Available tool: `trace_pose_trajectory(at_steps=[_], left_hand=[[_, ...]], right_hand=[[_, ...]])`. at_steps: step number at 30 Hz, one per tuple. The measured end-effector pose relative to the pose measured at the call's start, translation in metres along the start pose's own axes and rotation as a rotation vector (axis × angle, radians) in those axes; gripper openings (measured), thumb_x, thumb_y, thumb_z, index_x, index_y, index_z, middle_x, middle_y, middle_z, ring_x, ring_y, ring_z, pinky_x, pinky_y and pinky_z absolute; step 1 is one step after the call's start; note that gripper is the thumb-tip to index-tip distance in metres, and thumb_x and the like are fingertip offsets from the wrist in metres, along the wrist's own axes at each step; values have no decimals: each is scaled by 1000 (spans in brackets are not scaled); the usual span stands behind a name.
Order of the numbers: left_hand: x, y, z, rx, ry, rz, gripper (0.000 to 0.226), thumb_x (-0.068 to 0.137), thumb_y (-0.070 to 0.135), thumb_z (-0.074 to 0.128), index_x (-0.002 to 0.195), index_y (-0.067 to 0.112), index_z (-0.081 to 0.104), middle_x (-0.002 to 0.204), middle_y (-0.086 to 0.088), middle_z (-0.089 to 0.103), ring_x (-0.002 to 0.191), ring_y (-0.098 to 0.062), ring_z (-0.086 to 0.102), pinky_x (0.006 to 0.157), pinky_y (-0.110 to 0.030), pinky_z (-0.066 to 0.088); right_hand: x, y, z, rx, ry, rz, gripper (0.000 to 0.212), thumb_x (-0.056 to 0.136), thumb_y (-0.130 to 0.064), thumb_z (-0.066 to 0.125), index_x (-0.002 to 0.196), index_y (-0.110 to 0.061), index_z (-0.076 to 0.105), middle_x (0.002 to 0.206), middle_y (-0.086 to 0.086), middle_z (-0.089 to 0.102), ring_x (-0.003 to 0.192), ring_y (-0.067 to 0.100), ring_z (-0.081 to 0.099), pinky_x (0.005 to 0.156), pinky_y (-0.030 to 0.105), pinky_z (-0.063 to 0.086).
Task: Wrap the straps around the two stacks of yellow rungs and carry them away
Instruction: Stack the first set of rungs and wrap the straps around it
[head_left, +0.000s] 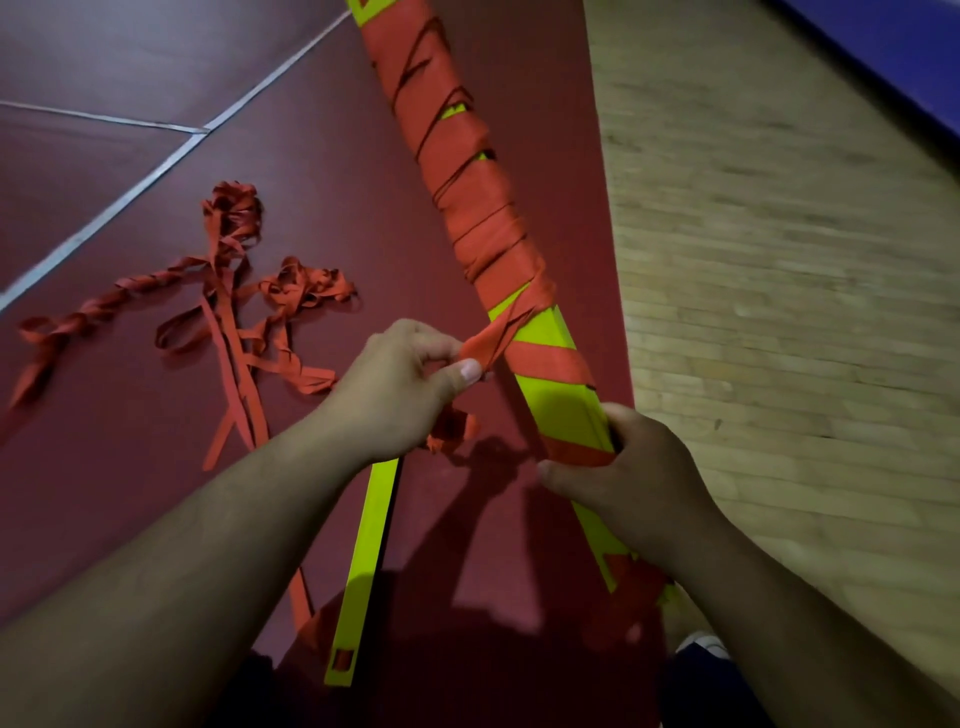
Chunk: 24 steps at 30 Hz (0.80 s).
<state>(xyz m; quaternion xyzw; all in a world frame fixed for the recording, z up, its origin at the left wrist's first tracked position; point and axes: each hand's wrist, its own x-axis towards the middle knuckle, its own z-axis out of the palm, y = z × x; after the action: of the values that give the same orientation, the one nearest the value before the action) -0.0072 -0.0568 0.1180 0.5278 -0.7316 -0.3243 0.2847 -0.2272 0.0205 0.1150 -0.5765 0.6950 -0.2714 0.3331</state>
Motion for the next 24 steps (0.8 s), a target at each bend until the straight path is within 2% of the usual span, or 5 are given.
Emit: trace_pose_trajectory(at_steps=[6,10,17,21,24], left_hand=[[-1,0,2,188,135,-29,10,94,29,65,88,24,72,88,-3,61,86,-23,59,69,-31,35],[-2,5,0,64,141,-66,17,95,28,64,78,29,64,73,-1,70,70,-20,68,67,-35,50],[-8,15,0,-134,81,-44,26,93,36,59,79,14,63,73,-9,68,71,-28,65,72,-43,51],[-3,49,-15,-278,82,5,21,99,22,57,81,13,63,69,-1,66,62,-14,59,65,-34,50],[16,101,-51,-302,130,110,20,100,18,58,83,21,68,77,1,65,67,-16,66,65,-33,57]], right_hand=[[0,1,3,-22,19,-8,27,66,-37,87,84,-28,68,70,-10,69,62,2,63,54,22,47],[1,-2,4,0,55,-13,26,67,-36,86,84,-25,70,70,-8,71,62,2,64,59,28,50],[-11,-10,-5,41,114,-51,29,64,-36,87,84,-28,68,72,-12,70,64,2,64,61,30,52],[-20,-38,-39,63,121,-81,28,67,-34,86,86,-32,66,70,-8,70,62,9,65,60,34,53],[-23,-81,-84,20,209,-195,29,67,-34,86,89,-27,69,71,-9,72,63,6,66,63,32,55]])
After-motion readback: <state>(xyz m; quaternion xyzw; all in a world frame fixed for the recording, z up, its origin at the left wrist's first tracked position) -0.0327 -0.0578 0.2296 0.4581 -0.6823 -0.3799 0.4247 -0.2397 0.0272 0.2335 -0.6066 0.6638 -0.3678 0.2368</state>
